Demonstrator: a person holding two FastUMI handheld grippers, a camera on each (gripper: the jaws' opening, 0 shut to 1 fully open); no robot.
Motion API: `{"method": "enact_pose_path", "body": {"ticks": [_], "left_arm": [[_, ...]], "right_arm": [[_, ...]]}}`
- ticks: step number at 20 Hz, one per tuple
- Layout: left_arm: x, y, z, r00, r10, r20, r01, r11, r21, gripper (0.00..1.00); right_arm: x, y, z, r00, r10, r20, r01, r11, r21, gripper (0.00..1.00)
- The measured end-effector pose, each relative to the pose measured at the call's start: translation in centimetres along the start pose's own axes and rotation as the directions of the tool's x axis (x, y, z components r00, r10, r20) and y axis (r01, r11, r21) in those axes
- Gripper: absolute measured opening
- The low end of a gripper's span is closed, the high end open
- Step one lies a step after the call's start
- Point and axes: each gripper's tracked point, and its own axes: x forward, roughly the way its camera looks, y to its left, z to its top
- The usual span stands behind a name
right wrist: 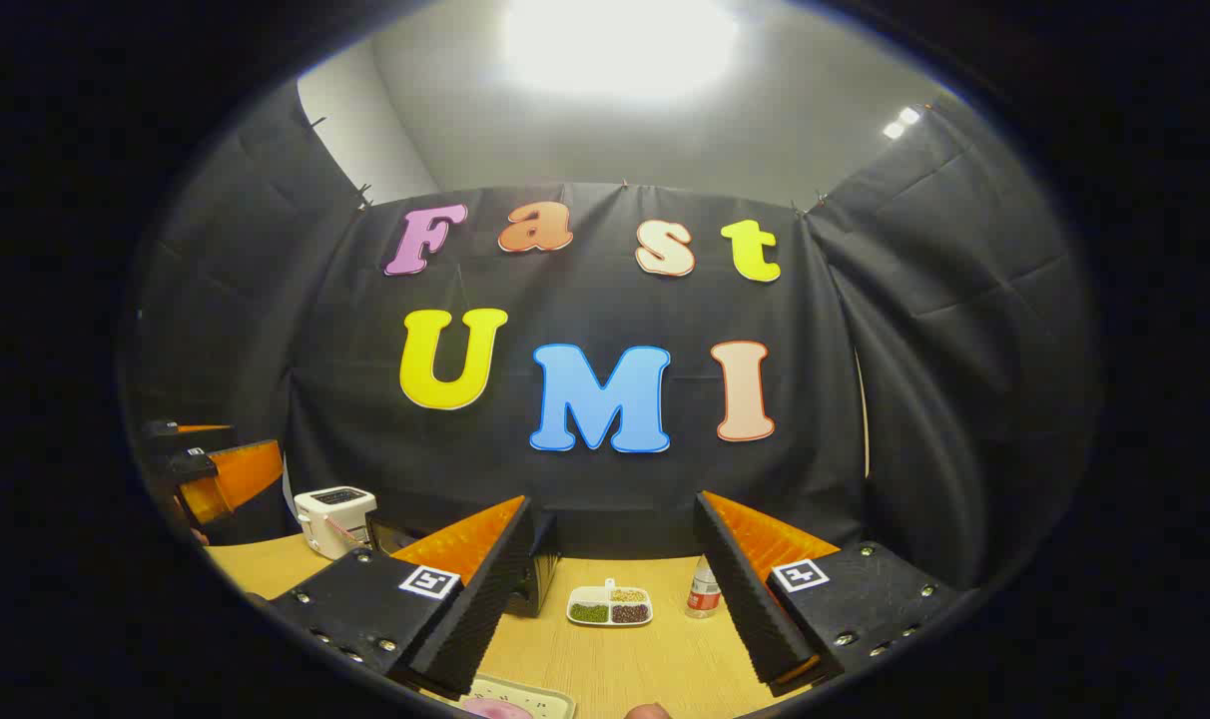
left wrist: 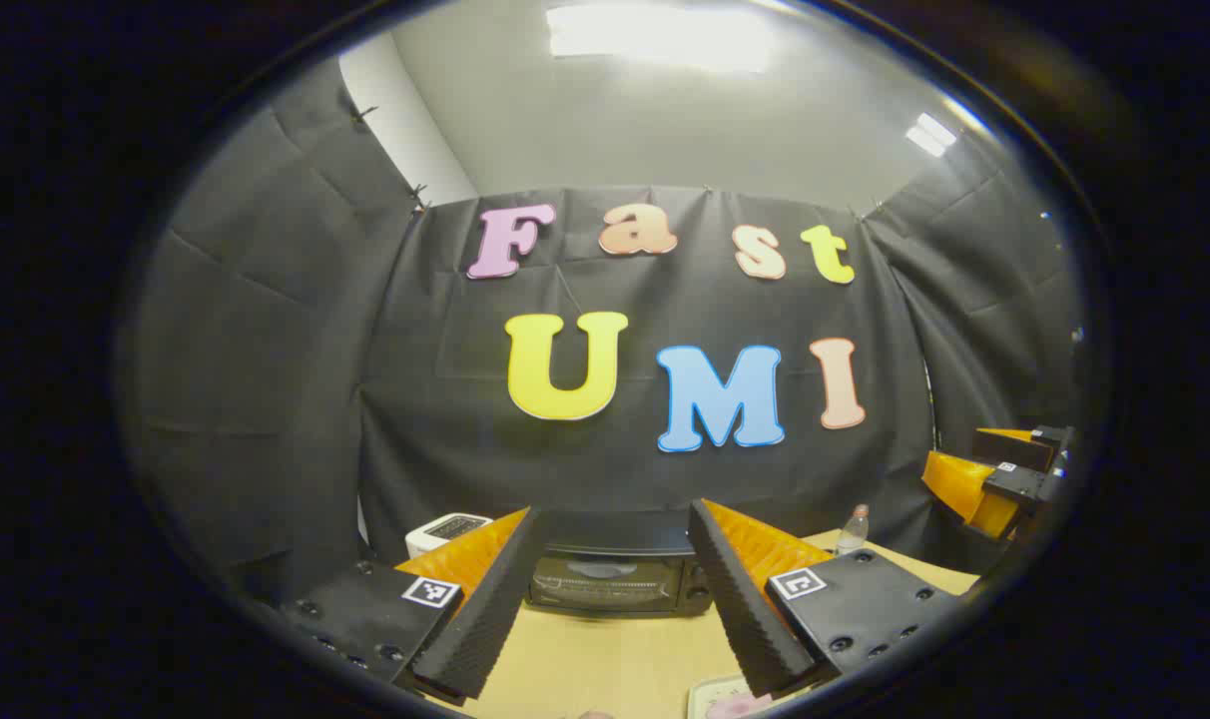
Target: Open the electric oven with the left hand, put the food in, and close the electric oven.
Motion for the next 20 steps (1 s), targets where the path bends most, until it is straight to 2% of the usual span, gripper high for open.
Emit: {"method": "enact_pose_path", "body": {"ticks": [2,3,11,15,20], "left_arm": [[-0.2,0.6,-0.2,1.000,0.016,-0.004,-0.016,1.000,-0.006,0.97],[-0.2,0.8,-0.1,1.000,0.021,-0.002,-0.021,1.000,-0.010,1.00],[-0.9,0.0,-0.6,1.000,0.021,-0.008,-0.021,1.000,0.020,1.00],[-1.2,-0.8,-0.5,0.999,0.032,-0.009,-0.032,0.999,0.016,1.00],[-0.2,-1.2,-0.4,0.999,0.053,0.002,-0.053,0.997,0.060,1.00]], "right_arm": [[-0.1,-0.3,-0.3,1.000,-0.006,-0.006,0.006,1.000,0.007,0.98],[-0.3,-0.5,-0.2,1.000,-0.012,-0.005,0.012,1.000,0.010,0.98],[-1.6,-3.1,-0.4,0.999,-0.040,-0.004,0.040,0.999,0.008,0.98],[-2.1,-3.7,-0.7,1.000,-0.022,0.002,0.022,1.000,0.008,0.98],[-1.9,-3.6,-2.5,0.999,0.034,-0.019,-0.034,0.999,0.029,0.98]]}}
